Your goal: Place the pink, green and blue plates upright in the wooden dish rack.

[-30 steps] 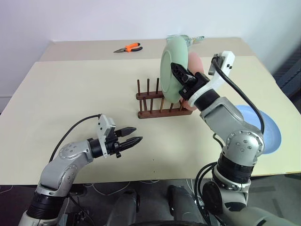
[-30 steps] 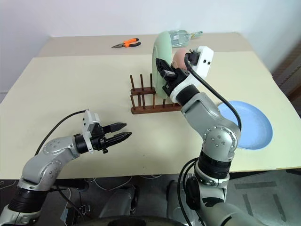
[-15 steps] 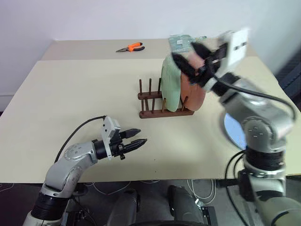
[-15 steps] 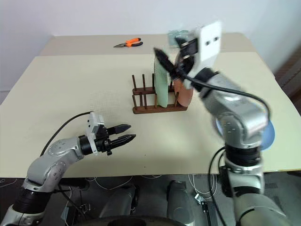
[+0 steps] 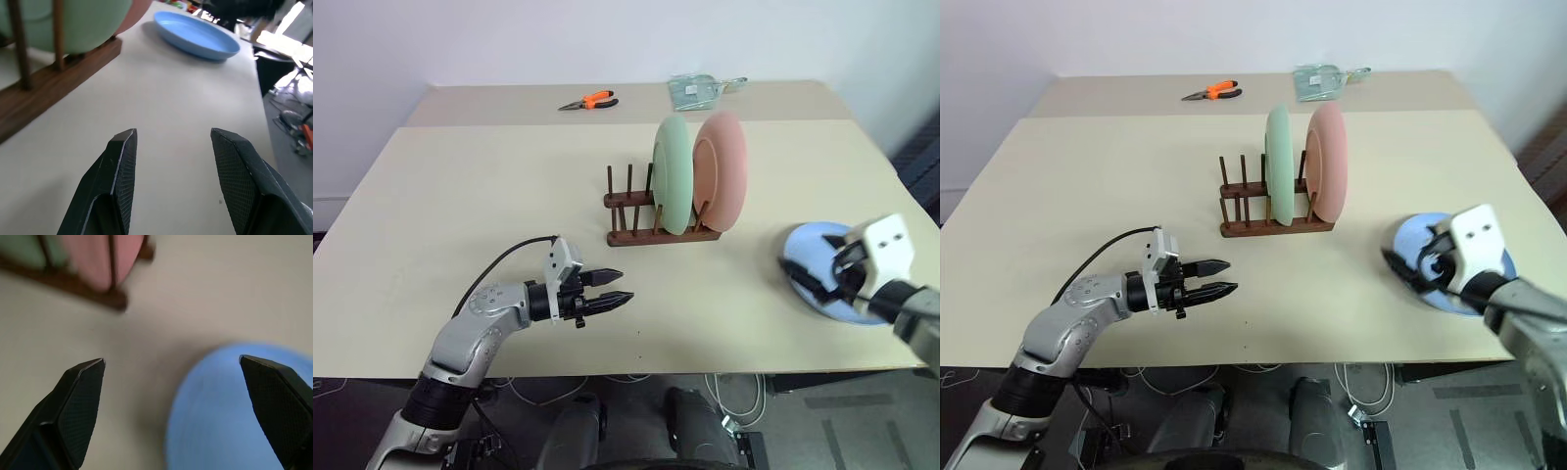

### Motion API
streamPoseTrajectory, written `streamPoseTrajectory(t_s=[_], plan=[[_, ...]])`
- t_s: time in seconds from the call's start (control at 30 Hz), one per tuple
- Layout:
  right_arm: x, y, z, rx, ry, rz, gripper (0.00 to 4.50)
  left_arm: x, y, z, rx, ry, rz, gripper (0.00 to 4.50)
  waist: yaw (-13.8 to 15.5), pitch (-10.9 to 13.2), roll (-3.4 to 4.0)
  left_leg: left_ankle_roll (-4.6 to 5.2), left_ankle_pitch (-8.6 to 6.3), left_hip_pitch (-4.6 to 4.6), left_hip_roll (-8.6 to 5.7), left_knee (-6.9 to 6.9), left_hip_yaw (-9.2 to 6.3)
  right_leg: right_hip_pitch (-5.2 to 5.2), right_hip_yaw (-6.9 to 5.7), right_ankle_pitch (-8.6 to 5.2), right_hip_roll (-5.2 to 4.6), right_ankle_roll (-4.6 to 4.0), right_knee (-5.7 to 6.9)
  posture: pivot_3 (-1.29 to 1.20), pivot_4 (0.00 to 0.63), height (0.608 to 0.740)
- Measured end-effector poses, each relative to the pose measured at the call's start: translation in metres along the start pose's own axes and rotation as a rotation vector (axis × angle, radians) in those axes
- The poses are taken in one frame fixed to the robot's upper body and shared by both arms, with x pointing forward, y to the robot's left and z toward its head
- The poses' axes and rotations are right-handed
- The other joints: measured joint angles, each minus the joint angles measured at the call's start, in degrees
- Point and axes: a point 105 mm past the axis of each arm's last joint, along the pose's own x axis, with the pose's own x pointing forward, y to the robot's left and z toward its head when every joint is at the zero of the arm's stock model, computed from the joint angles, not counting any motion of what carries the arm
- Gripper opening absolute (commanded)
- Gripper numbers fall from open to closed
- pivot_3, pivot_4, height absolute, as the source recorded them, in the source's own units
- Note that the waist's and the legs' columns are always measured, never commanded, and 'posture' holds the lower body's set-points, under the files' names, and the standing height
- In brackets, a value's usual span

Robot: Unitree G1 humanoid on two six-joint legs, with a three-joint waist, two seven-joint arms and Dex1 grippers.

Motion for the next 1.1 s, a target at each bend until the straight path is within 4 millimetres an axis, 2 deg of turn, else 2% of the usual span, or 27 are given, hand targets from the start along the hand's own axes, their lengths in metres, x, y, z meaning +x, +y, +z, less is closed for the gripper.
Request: streamPoseTrajectory(t_s=[0.1, 0.17, 0.2, 0.23, 0.4, 0.57, 0.63, 0.73, 0.8, 0.87, 0.93, 0.97, 1.1], plan=[[0.008, -0.002, -0.026, -0.016, 0.102, -0.067, 4.48, 0.002, -0.001, -0.001, 0.005, 0.010, -0.016, 2.44, 0.22, 0.01, -0.01, 0.00, 0.00, -0.06, -0.02, 0.01, -0.02, -0.03, -0.01, 0.00, -0.05, -0.01, -0.05, 0.00, 0.150, 0.740], [0.012, -0.009, -0.040, -0.022, 0.154, -0.113, 3.60, 0.003, -0.001, -0.002, 0.007, 0.013, -0.016, 2.44, 0.56, 0.02, -0.02, 0.01, -0.01, -0.09, -0.04, -0.01, -0.03, -0.04, -0.01, 0.01, -0.06, -0.01, -0.07, 0.00, 0.150, 0.740], [0.015, -0.011, -0.039, -0.033, 0.152, -0.123, 3.21, 0.003, -0.001, -0.002, 0.007, 0.013, -0.016, 2.44, 0.60, 0.02, -0.03, 0.02, -0.01, -0.09, -0.04, -0.01, -0.04, -0.03, -0.02, 0.01, -0.06, 0.00, -0.07, 0.00, 0.150, 0.740], [0.017, -0.014, -0.039, -0.041, 0.156, -0.136, 2.59, 0.003, -0.002, -0.002, 0.007, 0.012, -0.017, 2.44, 0.63, 0.02, -0.04, 0.02, -0.01, -0.09, -0.05, 0.00, -0.06, -0.03, -0.03, 0.01, -0.06, 0.00, -0.07, 0.00, 0.150, 0.740], [0.021, -0.028, -0.042, -0.057, 0.181, -0.198, 0.04, 0.000, -0.003, -0.006, -0.006, 0.019, -0.010, 2.44, 0.67, 0.03, -0.06, 0.02, -0.01, -0.09, -0.05, 0.00, -0.08, -0.01, -0.05, -0.01, -0.06, 0.02, -0.06, 0.00, 0.150, 0.740], [0.024, -0.035, -0.022, -0.106, 0.111, -0.238, 0.04, -0.002, 0.000, -0.006, 0.030, 0.010, 0.018, 2.44, 0.55, 0.05, -0.09, 0.02, -0.01, -0.07, -0.05, 0.00, -0.09, -0.01, -0.05, -0.01, -0.05, 0.02, -0.05, 0.00, 0.150, 0.740], [0.030, -0.039, 0.009, -0.093, -0.028, -0.259, 0.04, -0.003, 0.006, 0.000, 0.082, -0.024, 0.054, 2.44, 0.24, 0.10, -0.01, 0.02, -0.01, -0.07, -0.04, 0.00, -0.06, -0.02, -0.04, 0.01, -0.05, 0.03, -0.05, 0.00, 0.150, 0.740], [0.019, -0.058, 0.086, -0.064, -0.333, -0.322, 0.04, -0.006, 0.018, 0.009, 0.148, -0.079, 0.124, 2.44, 0.29, 0.15, 0.10, 0.02, 0.00, -0.05, -0.04, -0.01, -0.09, -0.02, -0.05, 0.02, -0.03, 0.04, -0.02, 0.00, 0.150, 0.740], [-0.008, -0.064, 0.161, 0.019, -0.646, -0.297, 0.04, -0.016, 0.035, 0.014, 0.165, -0.096, 0.209, 2.44, 0.25, 0.21, 0.18, 0.02, 0.00, -0.06, -0.03, -0.06, -0.17, -0.07, -0.08, 0.04, 0.01, 0.04, 0.03, 0.00, 0.150, 0.740], [-0.041, -0.059, 0.215, 0.134, -0.912, -0.198, 0.04, -0.029, 0.049, 0.019, 0.185, -0.114, 0.283, 2.44, 0.38, 0.20, 0.12, 0.02, 0.00, -0.07, -0.01, -0.13, -0.34, -0.06, -0.20, 0.18, 0.06, 0.02, 0.01, 0.00, 0.150, 0.740], [-0.065, -0.043, 0.245, 0.223, -1.071, -0.023, 0.04, -0.041, 0.057, 0.017, 0.209, -0.099, 0.332, 2.44, 0.56, 0.09, -0.06, 0.02, 0.00, -0.07, 0.00, -0.21, -0.48, -0.02, -0.30, 0.21, 0.05, 0.03, -0.01, 0.00, 0.150, 0.740], [-0.069, -0.030, 0.254, 0.264, -1.111, 0.089, 0.04, -0.048, 0.061, 0.015, 0.213, -0.088, 0.357, 2.44, 0.63, 0.08, -0.08, 0.02, -0.01, -0.08, -0.02, -0.21, -0.51, -0.01, -0.32, 0.20, 0.04, 0.00, -0.04, 0.00, 0.150, 0.740], [-0.056, 0.025, 0.275, 0.604, -1.142, 0.525, 0.04, -0.059, 0.067, 0.007, 0.222, -0.053, 0.391, 2.44, 0.15, 0.10, -0.04, 0.03, 0.00, -0.08, -0.03, -0.14, -0.53, -0.07, -0.15, 0.16, -0.06, -0.18, 0.00, 0.00, 0.150, 0.740]])
